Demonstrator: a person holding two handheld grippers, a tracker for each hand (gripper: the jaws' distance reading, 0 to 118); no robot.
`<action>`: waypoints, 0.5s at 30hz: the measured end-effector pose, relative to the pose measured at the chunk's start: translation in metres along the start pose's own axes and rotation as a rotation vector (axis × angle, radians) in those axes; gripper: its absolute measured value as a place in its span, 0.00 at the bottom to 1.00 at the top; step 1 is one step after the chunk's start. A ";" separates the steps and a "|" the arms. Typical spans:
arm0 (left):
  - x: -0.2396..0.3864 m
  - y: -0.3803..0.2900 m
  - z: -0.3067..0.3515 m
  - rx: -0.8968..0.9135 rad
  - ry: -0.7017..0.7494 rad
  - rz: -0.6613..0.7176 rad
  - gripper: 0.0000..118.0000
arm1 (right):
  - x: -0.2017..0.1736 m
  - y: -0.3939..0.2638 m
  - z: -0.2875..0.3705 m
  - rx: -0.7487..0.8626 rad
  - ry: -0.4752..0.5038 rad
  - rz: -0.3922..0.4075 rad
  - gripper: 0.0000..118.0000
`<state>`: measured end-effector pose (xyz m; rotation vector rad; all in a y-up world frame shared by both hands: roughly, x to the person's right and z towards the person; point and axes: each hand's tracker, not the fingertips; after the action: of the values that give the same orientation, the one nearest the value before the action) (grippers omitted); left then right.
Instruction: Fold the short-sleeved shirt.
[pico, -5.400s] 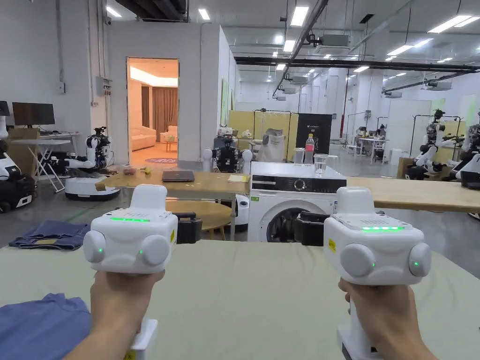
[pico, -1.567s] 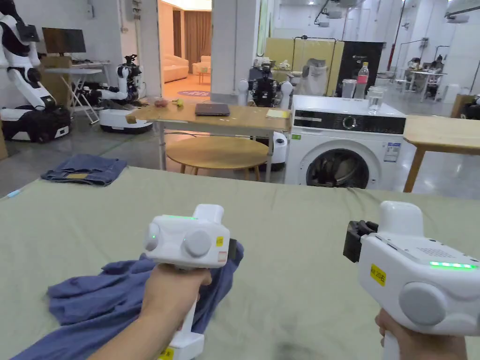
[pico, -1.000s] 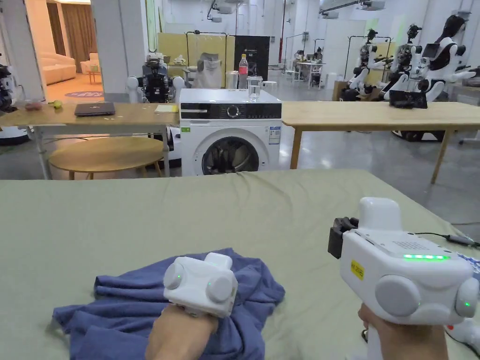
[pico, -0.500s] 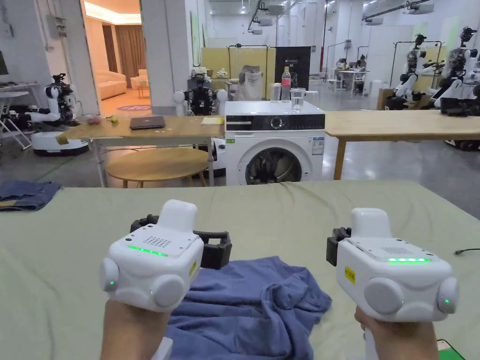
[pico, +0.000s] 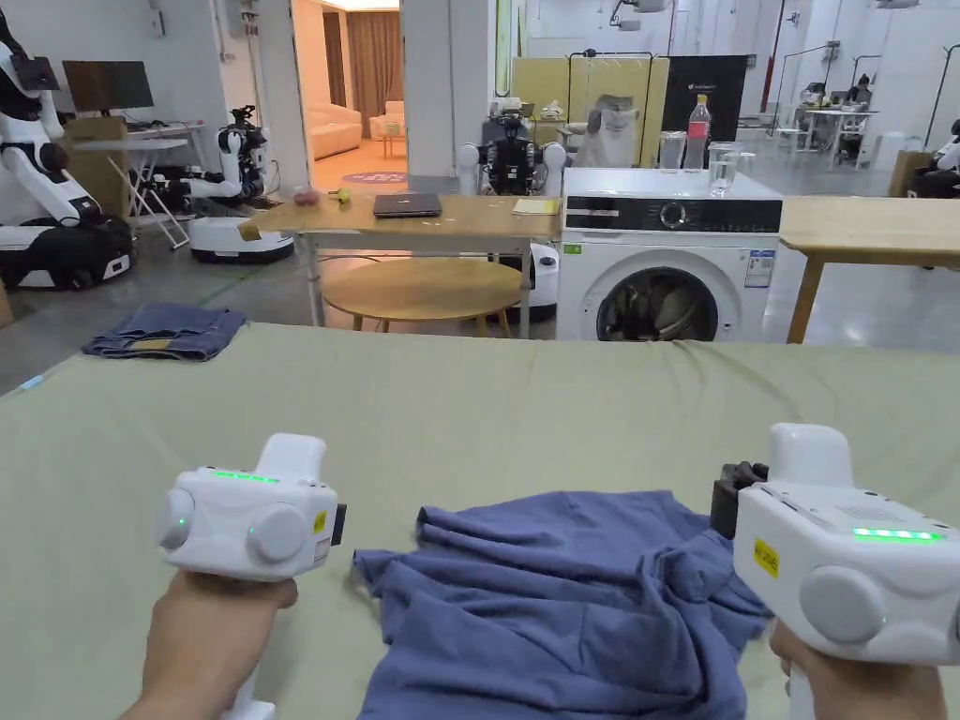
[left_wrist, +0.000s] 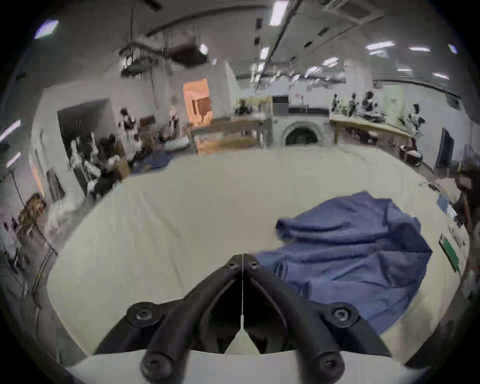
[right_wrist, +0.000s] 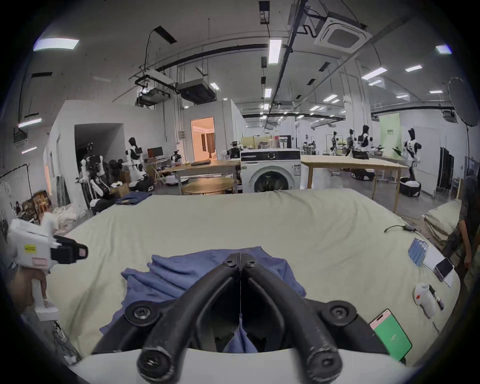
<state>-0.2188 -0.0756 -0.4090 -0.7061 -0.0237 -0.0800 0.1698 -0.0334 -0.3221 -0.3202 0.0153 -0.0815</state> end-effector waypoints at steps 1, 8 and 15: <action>0.000 0.002 -0.015 -0.059 -0.006 0.016 0.00 | 0.002 -0.002 -0.002 -0.007 -0.001 0.004 0.00; -0.004 0.030 -0.107 -0.308 -0.115 0.252 0.34 | 0.034 -0.015 -0.012 -0.047 -0.068 0.056 0.00; 0.008 0.041 -0.157 -0.418 -0.096 0.290 0.92 | 0.074 -0.029 -0.025 -0.101 -0.150 0.067 0.00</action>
<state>-0.2080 -0.1466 -0.5543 -1.1235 0.0043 0.2337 0.2404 -0.0745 -0.3366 -0.4259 -0.1189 0.0096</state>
